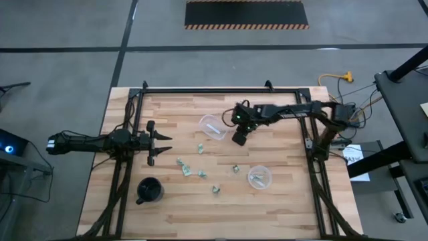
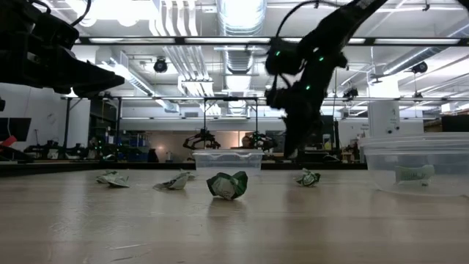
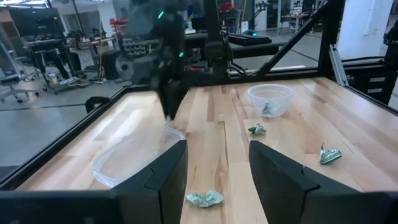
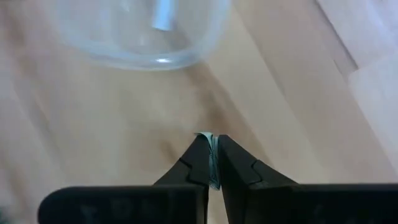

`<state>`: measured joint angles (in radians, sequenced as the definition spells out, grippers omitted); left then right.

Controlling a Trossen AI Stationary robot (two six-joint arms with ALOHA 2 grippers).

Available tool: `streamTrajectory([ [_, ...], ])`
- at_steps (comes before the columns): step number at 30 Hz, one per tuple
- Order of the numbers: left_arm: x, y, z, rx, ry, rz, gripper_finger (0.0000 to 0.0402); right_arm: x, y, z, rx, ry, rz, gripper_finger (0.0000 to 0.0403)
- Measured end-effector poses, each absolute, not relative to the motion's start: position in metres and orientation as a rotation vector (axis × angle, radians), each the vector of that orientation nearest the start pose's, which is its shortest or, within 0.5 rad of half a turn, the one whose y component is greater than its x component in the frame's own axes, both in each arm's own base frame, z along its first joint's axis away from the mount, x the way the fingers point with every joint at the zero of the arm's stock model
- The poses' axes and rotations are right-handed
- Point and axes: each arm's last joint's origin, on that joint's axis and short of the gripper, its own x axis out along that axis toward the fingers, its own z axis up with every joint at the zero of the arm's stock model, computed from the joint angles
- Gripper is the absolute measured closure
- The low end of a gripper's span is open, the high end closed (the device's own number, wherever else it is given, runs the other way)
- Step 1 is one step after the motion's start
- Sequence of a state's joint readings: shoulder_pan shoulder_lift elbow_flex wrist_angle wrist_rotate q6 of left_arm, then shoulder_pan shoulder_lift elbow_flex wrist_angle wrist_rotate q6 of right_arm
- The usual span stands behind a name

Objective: Pick and place Stevia / Truvia into bins
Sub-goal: Put the stevia packet into the round transparent container

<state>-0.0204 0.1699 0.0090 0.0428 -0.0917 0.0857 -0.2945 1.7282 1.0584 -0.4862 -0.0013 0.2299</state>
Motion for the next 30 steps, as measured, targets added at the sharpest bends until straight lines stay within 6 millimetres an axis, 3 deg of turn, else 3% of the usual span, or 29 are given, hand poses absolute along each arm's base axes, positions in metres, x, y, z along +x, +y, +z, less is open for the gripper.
streamTrajectory([
  [7, 0.107, 0.001, 0.157, 0.092, 0.12, 0.067, 0.0246, 0.274, -0.057, 0.189, 0.367, 0.886, -0.324, 0.0394],
  [13, 0.107, 0.001, 0.157, 0.092, 0.12, 0.067, 0.0246, 0.237, -0.03, 0.189, 0.367, 0.662, -0.233, 0.0392],
  [21, 0.107, 0.001, 0.157, 0.092, 0.12, 0.067, 0.0246, 0.199, 0.0, 0.17, 0.319, 0.484, -0.044, 0.0391],
  [30, 0.107, 0.001, 0.157, 0.092, 0.12, 0.067, 0.0246, 0.179, 0.026, 0.152, 0.293, 0.305, 0.314, 0.039],
])
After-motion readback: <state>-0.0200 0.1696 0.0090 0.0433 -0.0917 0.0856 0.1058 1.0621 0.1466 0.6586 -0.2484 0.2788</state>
